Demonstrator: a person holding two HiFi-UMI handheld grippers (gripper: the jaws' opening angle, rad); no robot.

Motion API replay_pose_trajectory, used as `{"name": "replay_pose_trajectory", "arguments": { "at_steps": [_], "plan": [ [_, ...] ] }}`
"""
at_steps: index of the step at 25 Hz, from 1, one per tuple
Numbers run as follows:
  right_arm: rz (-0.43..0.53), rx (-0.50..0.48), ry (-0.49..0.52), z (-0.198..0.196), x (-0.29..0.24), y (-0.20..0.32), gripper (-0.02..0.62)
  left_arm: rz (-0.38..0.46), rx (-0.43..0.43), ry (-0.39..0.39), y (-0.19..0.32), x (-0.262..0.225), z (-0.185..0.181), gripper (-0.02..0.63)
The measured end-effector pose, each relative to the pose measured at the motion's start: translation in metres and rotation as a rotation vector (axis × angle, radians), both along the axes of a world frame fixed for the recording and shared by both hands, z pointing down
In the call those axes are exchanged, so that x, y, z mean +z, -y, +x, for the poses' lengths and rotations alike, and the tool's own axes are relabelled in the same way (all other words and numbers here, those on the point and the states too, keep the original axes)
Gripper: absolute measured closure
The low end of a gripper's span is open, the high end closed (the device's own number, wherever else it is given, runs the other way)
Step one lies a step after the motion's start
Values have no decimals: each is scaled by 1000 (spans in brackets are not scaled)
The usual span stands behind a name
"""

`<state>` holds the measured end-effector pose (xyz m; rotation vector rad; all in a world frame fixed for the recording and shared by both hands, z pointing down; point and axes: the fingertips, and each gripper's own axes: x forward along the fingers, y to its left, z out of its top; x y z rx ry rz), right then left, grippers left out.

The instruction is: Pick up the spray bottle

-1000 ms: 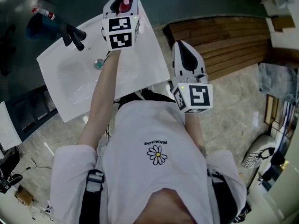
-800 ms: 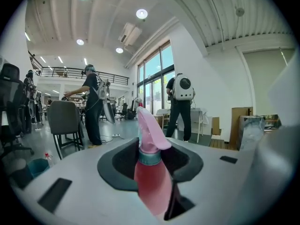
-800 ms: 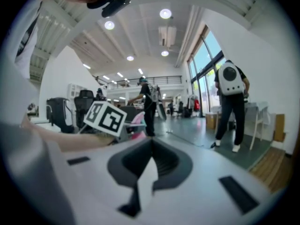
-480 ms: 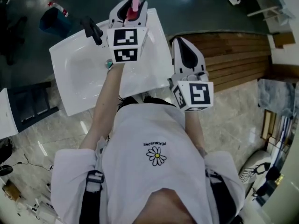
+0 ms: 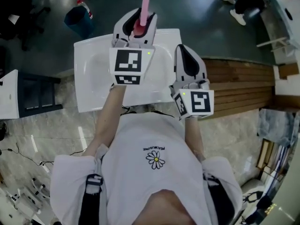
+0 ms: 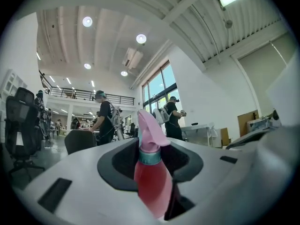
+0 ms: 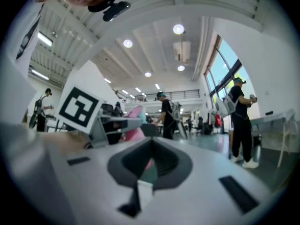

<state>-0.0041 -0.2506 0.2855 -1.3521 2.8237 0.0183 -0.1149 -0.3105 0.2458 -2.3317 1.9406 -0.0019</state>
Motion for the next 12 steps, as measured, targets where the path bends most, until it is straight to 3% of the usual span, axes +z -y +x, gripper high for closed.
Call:
{"name": "replay_pose_trajectory", "arguments": {
  "at_steps": [6,12],
  "plan": [
    [45,-110,41,-50,-26,-15,566,58,-89,51,-47,-24,-41,451],
    [75,-184,57,-89,-40,-33,566,101,-160,37,-96,-41,-75,451]
  ]
}}
